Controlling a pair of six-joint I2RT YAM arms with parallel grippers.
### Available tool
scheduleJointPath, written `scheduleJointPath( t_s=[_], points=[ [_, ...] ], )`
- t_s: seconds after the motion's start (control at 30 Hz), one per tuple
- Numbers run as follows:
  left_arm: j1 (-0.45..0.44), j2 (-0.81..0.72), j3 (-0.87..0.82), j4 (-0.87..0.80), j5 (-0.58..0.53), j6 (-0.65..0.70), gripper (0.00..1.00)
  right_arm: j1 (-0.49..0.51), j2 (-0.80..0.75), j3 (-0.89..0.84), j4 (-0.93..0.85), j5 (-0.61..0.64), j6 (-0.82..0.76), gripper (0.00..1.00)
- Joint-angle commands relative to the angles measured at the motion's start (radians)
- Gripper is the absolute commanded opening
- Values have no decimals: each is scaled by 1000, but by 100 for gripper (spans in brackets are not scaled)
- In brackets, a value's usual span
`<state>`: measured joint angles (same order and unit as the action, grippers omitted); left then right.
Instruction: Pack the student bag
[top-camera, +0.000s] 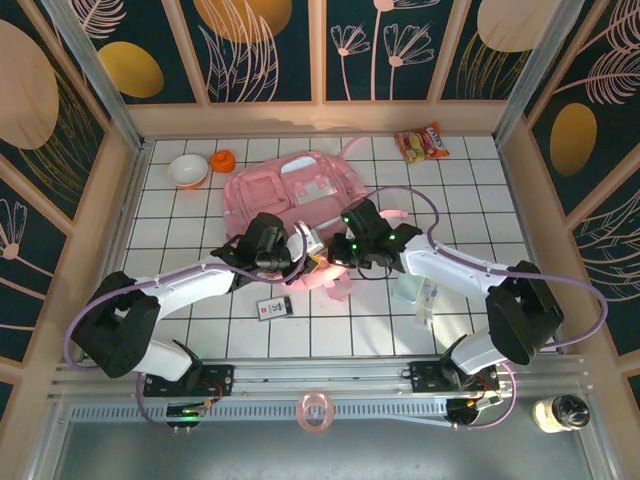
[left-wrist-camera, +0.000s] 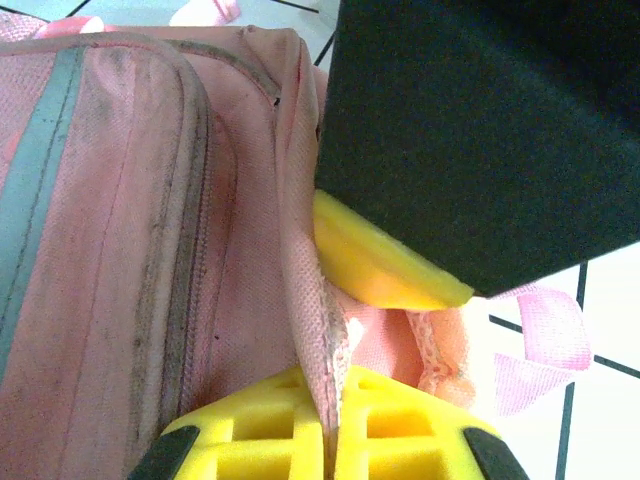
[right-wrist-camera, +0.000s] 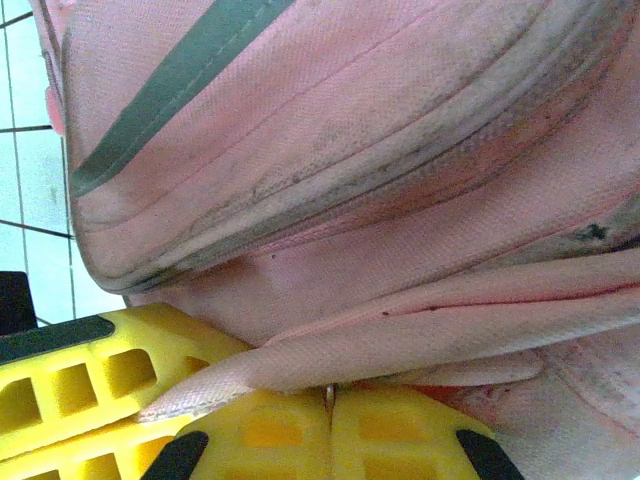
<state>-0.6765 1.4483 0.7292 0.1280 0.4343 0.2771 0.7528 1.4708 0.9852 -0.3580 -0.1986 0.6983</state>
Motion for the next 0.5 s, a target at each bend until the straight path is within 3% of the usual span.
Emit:
scheduleJointPath(
  t_s=[0.0,0.13,0.3,0.47],
  points=[
    [25,-46,28,79,80,61,0,-65,-39,21,-159,133,-103,0],
    [64,-68,30,-13,49,135,0,-135,-62,10,-186,81,-222,0],
    [75,-66,67,-164,-30,247,0,-142,-31,47,-164,-46,-343,0],
    [75,-56,78,-247,-94,313,0,-154,-5,82,-127,-305,-348,0]
  ],
)
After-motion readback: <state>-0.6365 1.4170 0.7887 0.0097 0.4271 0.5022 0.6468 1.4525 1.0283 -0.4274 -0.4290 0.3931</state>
